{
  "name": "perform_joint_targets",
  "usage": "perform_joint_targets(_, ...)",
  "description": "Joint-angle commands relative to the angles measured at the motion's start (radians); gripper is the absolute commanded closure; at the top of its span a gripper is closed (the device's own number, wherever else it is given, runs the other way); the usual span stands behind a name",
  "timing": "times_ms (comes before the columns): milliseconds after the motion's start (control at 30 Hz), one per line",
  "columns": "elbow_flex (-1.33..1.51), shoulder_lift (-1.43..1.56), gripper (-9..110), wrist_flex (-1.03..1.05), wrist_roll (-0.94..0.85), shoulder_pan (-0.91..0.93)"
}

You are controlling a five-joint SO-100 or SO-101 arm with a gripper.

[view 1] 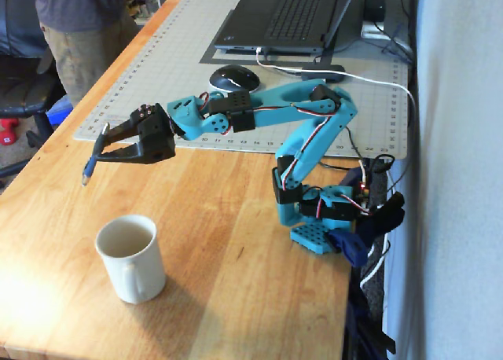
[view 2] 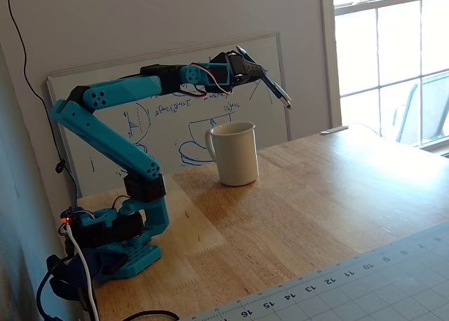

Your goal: Grasp a pen and put it in a mug.

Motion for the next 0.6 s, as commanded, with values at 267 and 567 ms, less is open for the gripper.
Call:
perform_joint_targets(267,0.041,0.078,100,-0.008,0.554,-0.098)
perform_joint_targets(567,0.167,0.201,100,-0.008,0.572,-0.15)
